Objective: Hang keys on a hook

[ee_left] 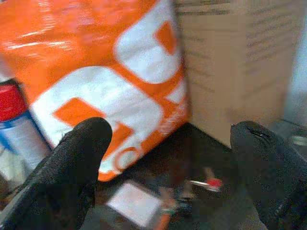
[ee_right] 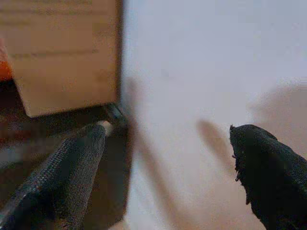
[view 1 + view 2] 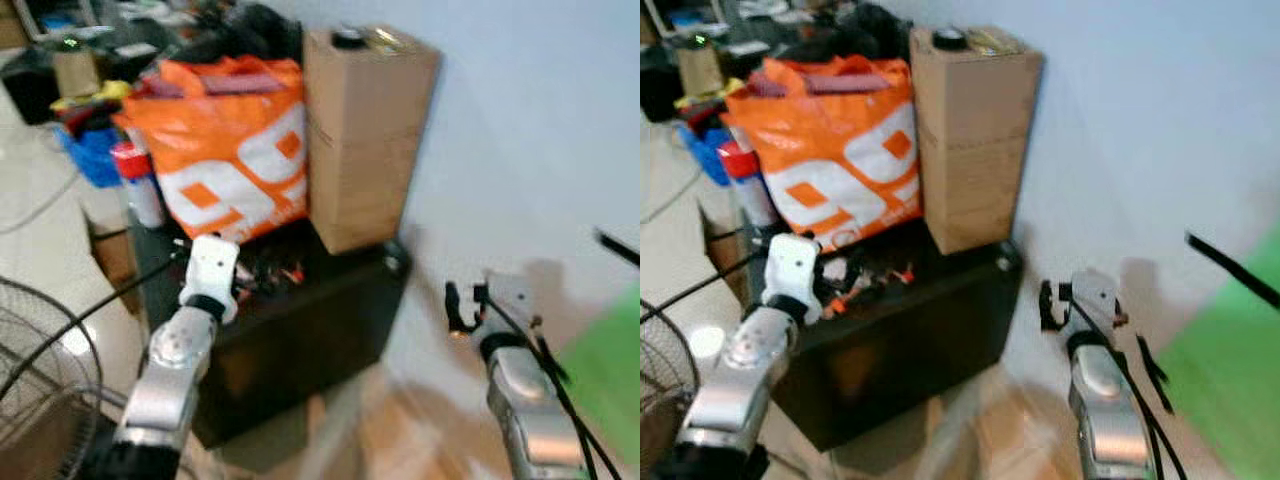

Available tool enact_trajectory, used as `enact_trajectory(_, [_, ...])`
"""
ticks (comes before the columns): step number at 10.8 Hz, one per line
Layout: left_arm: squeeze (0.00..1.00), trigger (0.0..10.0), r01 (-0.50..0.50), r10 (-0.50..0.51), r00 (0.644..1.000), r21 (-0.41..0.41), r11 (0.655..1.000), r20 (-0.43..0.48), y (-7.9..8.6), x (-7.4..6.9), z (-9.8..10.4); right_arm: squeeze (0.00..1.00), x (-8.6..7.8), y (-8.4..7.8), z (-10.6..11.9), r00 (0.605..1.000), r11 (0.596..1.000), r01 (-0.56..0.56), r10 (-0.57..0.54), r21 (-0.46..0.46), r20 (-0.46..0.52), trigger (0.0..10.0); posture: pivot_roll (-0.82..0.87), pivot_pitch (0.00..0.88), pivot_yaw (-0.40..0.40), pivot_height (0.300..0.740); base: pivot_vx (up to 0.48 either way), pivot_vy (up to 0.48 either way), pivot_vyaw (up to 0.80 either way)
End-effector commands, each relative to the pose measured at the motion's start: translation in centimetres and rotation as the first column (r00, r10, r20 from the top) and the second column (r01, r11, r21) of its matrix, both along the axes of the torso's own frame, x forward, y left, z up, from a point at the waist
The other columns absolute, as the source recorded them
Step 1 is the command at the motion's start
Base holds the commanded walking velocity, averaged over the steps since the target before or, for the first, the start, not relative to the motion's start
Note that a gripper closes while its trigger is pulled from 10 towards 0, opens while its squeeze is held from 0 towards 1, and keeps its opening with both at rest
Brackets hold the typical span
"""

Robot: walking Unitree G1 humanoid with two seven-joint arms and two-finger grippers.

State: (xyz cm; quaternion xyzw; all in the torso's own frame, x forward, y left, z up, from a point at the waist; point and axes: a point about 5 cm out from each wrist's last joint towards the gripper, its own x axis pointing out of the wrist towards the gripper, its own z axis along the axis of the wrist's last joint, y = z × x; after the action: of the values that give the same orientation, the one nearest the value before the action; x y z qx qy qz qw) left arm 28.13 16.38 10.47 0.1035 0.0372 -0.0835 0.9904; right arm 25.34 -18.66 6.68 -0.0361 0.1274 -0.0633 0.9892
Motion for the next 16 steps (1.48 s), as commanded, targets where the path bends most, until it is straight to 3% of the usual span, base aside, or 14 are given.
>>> enact_trajectory(1, [0.67,10.0,-0.022,0.022,1.0,0.013,1.0,0.01,0.75,0.12,0.26,1.0,0.39,0.71,0.32,1.0,1.0,-0.022,0.021,0.008,0.016,10.0,0.01,0.0,-0.007,0.74,0.371,0.0,0.0])
enact_trajectory(4, [0.67,10.0,-0.028,0.028,1.0,0.015,0.999,0.012,0.78,0.18,0.24,1.0,0.63,0.93,0.39,0.999,0.999,-0.051,0.051,0.001,0.019,10.0,0.02,0.0,-0.011,0.74,0.37,0.0,0.18])
enact_trajectory(9, [0.51,10.0,-0.055,0.053,0.998,0.052,0.997,0.035,0.9,0.06,0.1,1.0,0.63,1.04,0.07,0.996,0.996,-0.089,0.089,-0.002,-0.007,10.0,0.02,0.0,-0.019,0.74,0.0,0.0,0.8])
enact_trajectory(13, [0.54,10.0,-0.033,0.031,0.999,0.06,0.998,0.036,0.9,-0.08,-0.01,1.0,0.46,0.7,-0.12,0.997,0.997,-0.071,0.071,-0.015,-0.028,10.0,0.02,0.0,-0.012,0.74,0.148,0.0,0.38])
enact_trajectory(14, [0.54,10.0,-0.029,0.027,0.999,0.06,0.998,0.032,0.85,-0.06,-0.08,0.19,0.4,0.63,-0.06,0.998,0.998,-0.067,0.066,-0.015,-0.022,10.0,0.01,0.0,-0.009,0.74,0.416,0.0,0.0])
enact_trajectory(15, [0.55,10.0,-0.025,0.024,0.999,0.058,0.998,0.03,0.78,-0.04,-0.11,0.0,0.31,0.5,-0.02,0.999,0.998,-0.047,0.046,-0.03,-0.024,10.0,0.01,0.0,-0.008,0.74,0.428,0.0,0.0])
enact_trajectory(16, [0.55,10.0,-0.022,0.021,0.999,0.055,0.998,0.029,0.7,-0.01,-0.11,0.0,0.29,0.29,-0.05,0.999,0.998,-0.03,0.028,-0.058,-0.03,10.0,0.0,0.0,-0.007,0.74,0.424,0.0,0.0])
